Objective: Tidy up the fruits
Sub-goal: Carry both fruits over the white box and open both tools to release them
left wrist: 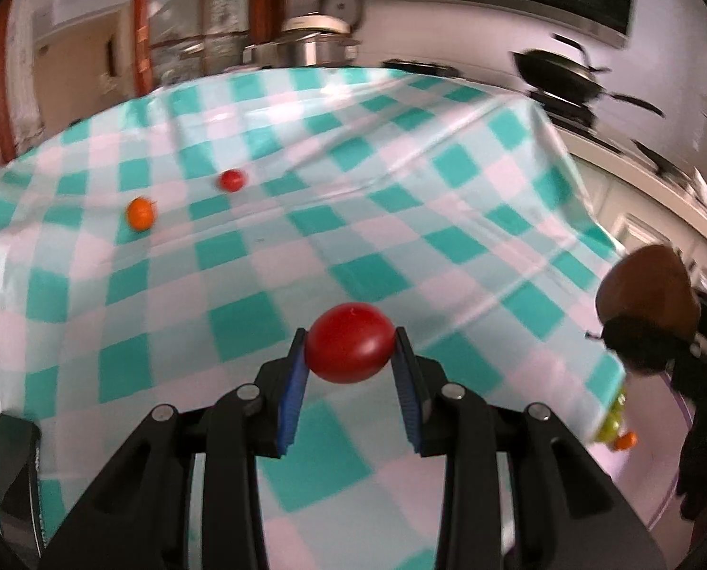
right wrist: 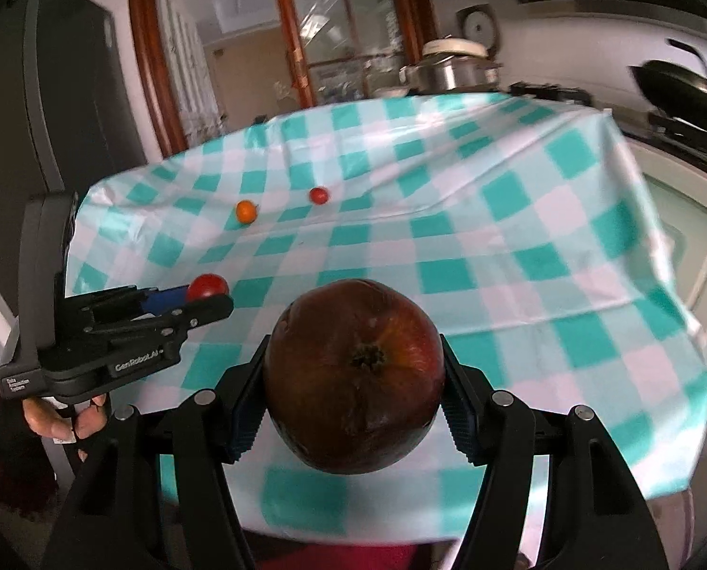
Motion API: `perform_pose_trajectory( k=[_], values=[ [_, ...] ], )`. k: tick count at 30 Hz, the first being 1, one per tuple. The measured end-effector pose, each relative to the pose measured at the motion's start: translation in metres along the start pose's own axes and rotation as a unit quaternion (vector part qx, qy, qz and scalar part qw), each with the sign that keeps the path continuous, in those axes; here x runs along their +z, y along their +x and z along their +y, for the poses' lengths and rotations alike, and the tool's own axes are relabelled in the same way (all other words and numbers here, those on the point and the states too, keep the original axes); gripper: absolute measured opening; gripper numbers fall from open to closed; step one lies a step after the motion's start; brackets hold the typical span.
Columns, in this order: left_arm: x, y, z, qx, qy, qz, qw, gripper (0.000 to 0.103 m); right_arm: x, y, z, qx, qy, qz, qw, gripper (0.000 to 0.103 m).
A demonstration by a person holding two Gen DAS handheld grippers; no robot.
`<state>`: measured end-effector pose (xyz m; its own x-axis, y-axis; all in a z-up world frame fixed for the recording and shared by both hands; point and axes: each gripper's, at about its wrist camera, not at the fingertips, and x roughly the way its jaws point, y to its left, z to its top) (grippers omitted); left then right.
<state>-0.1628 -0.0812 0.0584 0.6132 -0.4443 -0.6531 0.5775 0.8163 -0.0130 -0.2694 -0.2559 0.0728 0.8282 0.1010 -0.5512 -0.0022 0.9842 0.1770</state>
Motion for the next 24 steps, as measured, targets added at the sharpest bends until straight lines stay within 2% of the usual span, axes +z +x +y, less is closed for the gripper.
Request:
perform_pose_trajectory(
  k=[5, 7, 9, 12, 14, 17, 19, 20, 21, 23, 24],
  values=[
    [0.0, -0.008, -0.054, -0.065, 0.053, 0.003, 0.9965, 0.035, -0.021, -0.049, -0.046, -0.057, 0.026, -0.024, 0.998, 0.062],
    [-0.002, -0.009, -0.083, -0.095, 0.086, 0.008, 0.9918, 0.035, -0.036, -0.067, -0.068, -0.088, 0.037, -0.021, 0.995, 0.062],
    [-0.004, -0.008, -0.109, -0.118, 0.117, 0.014, 0.986, 0.035, -0.052, -0.08, -0.088, -0.112, 0.05, -0.013, 0.992, 0.062],
    [-0.01, -0.007, -0.155, -0.16, 0.168, 0.028, 0.9722, 0.035, -0.082, -0.094, -0.121, -0.149, 0.072, 0.018, 0.986, 0.062],
    [-0.017, -0.004, -0.181, -0.18, 0.203, 0.04, 0.9618, 0.035, -0.103, -0.096, -0.144, -0.181, 0.074, 0.061, 0.979, 0.062],
    [-0.038, 0.011, -0.234, -0.221, 0.272, 0.08, 0.933, 0.035, -0.131, -0.089, -0.172, -0.208, 0.078, 0.118, 0.968, 0.062],
    [-0.052, 0.023, -0.256, -0.244, 0.304, 0.11, 0.9145, 0.035, -0.153, -0.078, -0.191, -0.225, 0.082, 0.172, 0.956, 0.062],
    [-0.065, 0.035, -0.274, -0.257, 0.333, 0.137, 0.8968, 0.035, -0.163, -0.074, -0.197, -0.227, 0.08, 0.193, 0.951, 0.062],
    [-0.074, 0.043, -0.284, -0.263, 0.351, 0.151, 0.886, 0.035, -0.172, -0.069, -0.202, -0.223, 0.078, 0.214, 0.948, 0.062],
    [-0.1, 0.069, -0.309, -0.288, 0.39, 0.201, 0.8512, 0.035, -0.192, -0.057, -0.213, -0.211, 0.069, 0.262, 0.939, 0.062],
    [-0.111, 0.079, -0.317, -0.294, 0.404, 0.22, 0.8377, 0.035, -0.199, -0.05, -0.219, -0.215, 0.061, 0.283, 0.933, 0.062]
  ],
)
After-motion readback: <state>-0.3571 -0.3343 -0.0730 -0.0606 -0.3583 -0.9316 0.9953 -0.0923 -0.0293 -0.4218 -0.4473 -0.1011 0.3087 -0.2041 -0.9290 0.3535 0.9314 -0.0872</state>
